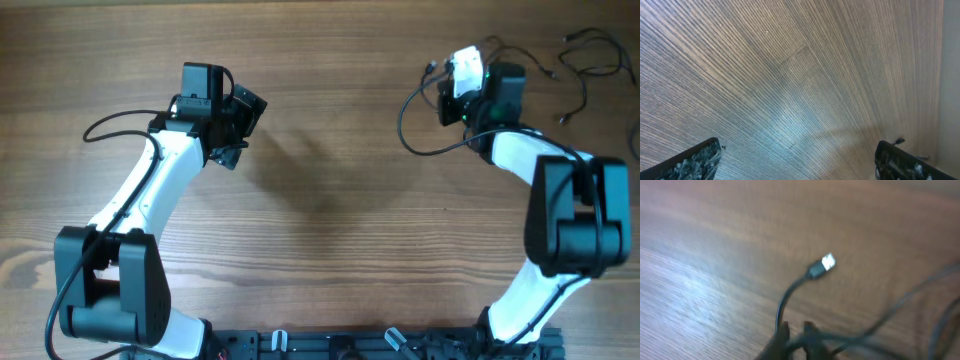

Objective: Untangle cables

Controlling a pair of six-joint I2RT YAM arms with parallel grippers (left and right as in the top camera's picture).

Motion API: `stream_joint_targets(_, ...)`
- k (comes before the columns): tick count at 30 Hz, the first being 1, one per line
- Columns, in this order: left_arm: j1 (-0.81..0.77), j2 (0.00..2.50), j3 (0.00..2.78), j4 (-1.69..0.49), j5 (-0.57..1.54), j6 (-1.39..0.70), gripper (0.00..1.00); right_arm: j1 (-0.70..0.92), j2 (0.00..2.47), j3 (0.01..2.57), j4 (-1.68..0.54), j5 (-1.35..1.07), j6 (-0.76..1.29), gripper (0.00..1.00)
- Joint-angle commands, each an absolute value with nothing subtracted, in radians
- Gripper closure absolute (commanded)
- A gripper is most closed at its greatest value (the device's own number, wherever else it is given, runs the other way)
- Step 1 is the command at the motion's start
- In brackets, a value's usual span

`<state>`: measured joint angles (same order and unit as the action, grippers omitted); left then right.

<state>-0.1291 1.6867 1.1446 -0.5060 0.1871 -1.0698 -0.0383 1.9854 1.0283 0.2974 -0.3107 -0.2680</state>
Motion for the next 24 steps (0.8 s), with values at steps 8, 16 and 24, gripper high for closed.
stream_joint_targets(8, -0.132, 1.683, 1.146, -0.506, 0.181, -1.051, 0.00, -0.016, 1.759, 1.108, 0.474, -0.567, 0.053, 0.00)
stream_joint_targets(16, -0.132, 1.683, 1.146, -0.506, 0.181, -1.051, 0.00, -0.007, 1.640, 1.112, -0.037, -0.064, 0.046, 0.00)
stream_joint_targets(24, -0.132, 1.683, 1.146, -0.506, 0.181, -1.051, 0.00, -0.006, 1.840, 1.112, -0.231, -0.705, 0.647, 0.00)
